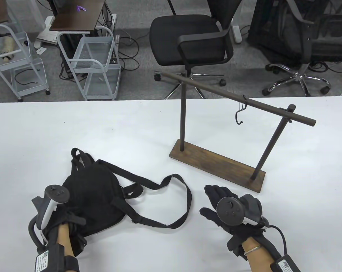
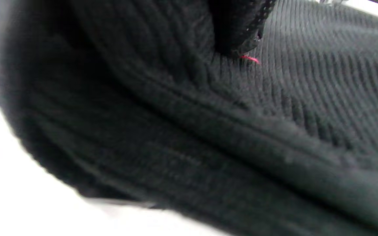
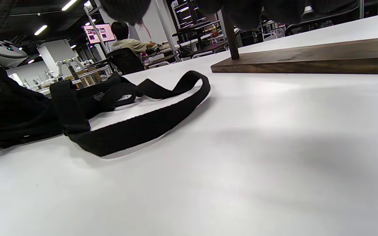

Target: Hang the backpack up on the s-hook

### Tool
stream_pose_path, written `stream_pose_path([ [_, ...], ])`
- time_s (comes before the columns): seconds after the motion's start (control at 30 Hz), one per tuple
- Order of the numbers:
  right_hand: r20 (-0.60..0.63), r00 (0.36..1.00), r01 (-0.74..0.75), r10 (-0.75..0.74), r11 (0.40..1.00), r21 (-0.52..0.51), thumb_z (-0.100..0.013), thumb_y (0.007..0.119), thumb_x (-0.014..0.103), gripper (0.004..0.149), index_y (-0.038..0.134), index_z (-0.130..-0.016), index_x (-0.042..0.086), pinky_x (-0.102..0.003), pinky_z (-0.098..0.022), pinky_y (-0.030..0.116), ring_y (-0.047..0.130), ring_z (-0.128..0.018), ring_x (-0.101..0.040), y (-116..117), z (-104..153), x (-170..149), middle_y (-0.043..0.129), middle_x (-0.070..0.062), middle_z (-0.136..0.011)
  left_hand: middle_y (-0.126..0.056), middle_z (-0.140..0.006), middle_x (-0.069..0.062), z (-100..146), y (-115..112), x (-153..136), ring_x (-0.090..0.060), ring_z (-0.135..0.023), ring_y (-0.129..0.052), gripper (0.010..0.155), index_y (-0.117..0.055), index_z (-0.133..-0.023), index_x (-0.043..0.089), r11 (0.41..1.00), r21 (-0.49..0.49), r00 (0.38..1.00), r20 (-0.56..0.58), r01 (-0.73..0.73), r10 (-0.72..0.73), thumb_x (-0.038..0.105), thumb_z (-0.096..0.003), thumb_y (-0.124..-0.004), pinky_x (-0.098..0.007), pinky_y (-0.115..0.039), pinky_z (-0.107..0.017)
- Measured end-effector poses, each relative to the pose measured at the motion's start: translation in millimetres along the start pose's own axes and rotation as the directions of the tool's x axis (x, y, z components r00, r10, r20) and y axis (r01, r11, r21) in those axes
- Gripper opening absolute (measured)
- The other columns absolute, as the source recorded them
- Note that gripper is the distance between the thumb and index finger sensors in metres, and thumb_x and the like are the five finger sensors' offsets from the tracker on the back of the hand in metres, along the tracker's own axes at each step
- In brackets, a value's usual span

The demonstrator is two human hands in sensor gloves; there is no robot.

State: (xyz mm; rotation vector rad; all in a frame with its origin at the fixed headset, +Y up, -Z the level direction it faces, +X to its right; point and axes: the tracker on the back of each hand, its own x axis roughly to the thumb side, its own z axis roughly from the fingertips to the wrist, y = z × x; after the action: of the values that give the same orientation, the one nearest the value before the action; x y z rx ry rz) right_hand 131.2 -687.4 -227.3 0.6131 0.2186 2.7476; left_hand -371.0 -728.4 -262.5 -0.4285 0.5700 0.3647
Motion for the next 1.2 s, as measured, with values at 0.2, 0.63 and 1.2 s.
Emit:
stream_pose_path([
  [0.2,-0.003,1.0,-0.007,0.007,1.0,-0.027,-0.065,0.061,0.046,0.077,0.04,-0.115,-0.008,-0.074,-0.064,0.053,0.054,-0.097,-0.064,-1,-1,1,0.051,-0.037,-0.115,-0.075,-0.089,-0.013,15,16,13,-0.024,-0.064,-0.085,0.061,-0.04,-0.113,0.01,0.985,0.144,0.974,0.217,-0.098,0.065,0.027,-0.0625,-0.068,-0.062,-0.07,-0.062],
  [0.63,0.038,0.993,0.115,-0.111,0.98,-0.163,-0.066,0.056,0.05,0.084,0.027,-0.116,-0.011,-0.074,-0.065,0.05,0.047,-0.1,-0.064,-14,3,4,0.04,-0.039,-0.117,-0.074,-0.09,-0.012,105,22,87,-0.023,-0.065,-0.083,0.054,-0.045,-0.111,0.02,0.913,0.256,0.585,0.811,-0.319,-0.023,0.027,-0.0632,-0.067,-0.062,-0.068,-0.065],
  [1.2,0.277,0.71,0.703,-0.647,0.672,-0.234,-0.065,0.047,0.06,0.079,0.037,-0.116,0.001,-0.073,-0.068,0.05,0.056,-0.104,-0.053,-24,14,-1,0.054,-0.022,-0.118,-0.072,-0.093,-0.006,162,-23,125,-0.019,-0.07,-0.083,0.055,-0.041,-0.111,0.024,0.914,0.32,0.224,0.938,-0.251,-0.266,0.031,-0.0632,-0.066,-0.062,-0.066,-0.07],
])
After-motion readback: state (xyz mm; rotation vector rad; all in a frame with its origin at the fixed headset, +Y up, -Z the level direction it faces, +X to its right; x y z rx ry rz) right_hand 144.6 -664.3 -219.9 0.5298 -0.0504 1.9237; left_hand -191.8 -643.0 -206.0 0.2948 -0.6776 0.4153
